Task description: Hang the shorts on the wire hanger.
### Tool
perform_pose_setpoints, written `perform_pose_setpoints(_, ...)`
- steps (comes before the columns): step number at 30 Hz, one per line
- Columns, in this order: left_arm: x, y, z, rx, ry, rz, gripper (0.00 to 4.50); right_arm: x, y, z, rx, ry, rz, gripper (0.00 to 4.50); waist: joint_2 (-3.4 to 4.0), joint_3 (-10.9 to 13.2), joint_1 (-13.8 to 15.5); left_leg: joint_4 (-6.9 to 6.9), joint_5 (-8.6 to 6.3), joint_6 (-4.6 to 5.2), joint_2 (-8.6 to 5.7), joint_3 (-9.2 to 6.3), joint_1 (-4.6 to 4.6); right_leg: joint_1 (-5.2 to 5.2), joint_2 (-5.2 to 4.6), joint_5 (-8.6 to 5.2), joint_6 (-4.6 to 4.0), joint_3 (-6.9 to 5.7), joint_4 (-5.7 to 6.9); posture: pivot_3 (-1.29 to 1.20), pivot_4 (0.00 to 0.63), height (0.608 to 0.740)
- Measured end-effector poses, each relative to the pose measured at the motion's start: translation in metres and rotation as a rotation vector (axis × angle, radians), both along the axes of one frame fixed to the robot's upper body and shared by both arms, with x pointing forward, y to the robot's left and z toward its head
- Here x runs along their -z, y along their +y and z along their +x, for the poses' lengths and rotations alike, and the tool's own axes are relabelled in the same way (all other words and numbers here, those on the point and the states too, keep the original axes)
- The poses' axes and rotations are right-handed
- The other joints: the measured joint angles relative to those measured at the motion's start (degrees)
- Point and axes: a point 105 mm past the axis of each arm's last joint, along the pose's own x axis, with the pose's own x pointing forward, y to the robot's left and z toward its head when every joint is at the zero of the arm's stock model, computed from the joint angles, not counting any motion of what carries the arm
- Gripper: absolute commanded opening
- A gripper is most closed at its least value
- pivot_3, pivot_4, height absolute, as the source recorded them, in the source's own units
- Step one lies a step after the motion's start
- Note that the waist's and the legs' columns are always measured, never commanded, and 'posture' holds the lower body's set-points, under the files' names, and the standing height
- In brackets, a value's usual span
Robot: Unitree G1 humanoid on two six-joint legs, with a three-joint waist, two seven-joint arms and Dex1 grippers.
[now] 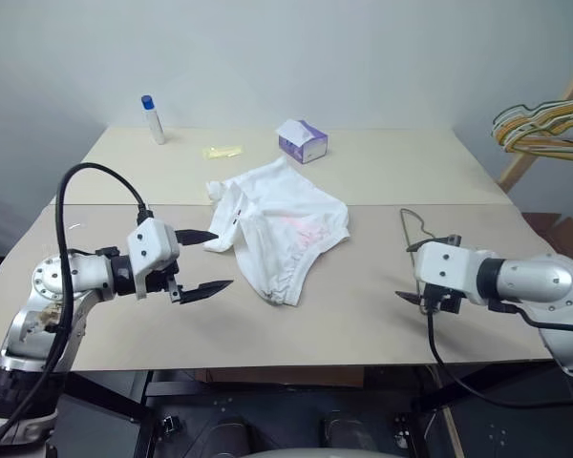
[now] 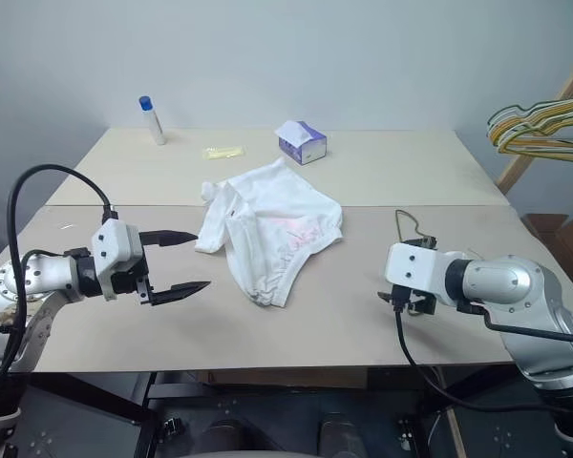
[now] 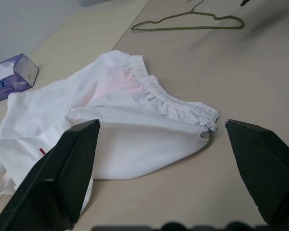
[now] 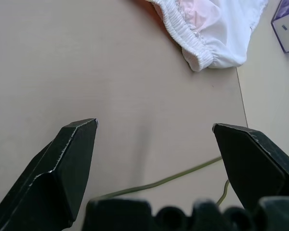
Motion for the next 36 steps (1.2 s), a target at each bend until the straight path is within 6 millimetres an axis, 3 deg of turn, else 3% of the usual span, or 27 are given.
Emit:
perform_pose_setpoints(14,-0.004,0.003,0.003,-0.035,-0.008,0.025,4.5,0.001,0.003,0.002,-0.004,-0.011,-0.004,4.46,0.0,0.0,0.0,0.0,0.0,0.0,0.0,0.0,0.01,0.0,0.0,0.0,0.0,0.0,0.0,0.02,0.0,0.74)
perform_pose_setpoints(21,0.016,0.015,0.007,-0.086,0.011,0.165,4.5,-0.001,0.018,0.008,-0.012,-0.009,0.042,4.46,0.0,0.0,-0.2,0.0,0.0,0.0,0.0,0.02,0.04,0.0,0.0,0.0,-0.01,0.0,0.02,-0.02,0.0,0.74)
perform_pose_setpoints(26,0.02,0.022,0.01,-0.117,0.02,0.191,4.5,-0.004,0.046,0.008,-0.034,0.039,0.089,4.46,0.01,0.0,-0.3,-0.01,0.0,0.0,0.0,0.01,0.0,-0.04,0.0,0.0,0.0,0.0,0.02,-0.04,0.0,0.74)
perform_pose_setpoints(32,0.028,0.038,0.012,-0.149,0.054,0.281,4.5,0.01,0.117,-0.003,-0.173,0.09,0.181,4.46,0.0,0.0,-1.2,0.0,0.0,0.0,0.01,0.0,-0.02,-0.07,0.0,0.0,0.0,-0.01,0.09,-0.05,0.0,0.74)
perform_pose_setpoints(36,0.036,0.05,0.014,-0.174,0.073,0.345,4.5,0.02,0.15,-0.002,-0.218,0.099,0.19,4.46,-0.01,0.0,-1.7,0.0,0.01,-0.01,0.01,0.01,-0.04,-0.09,0.01,0.0,-0.01,-0.01,0.11,-0.03,0.0,0.74)
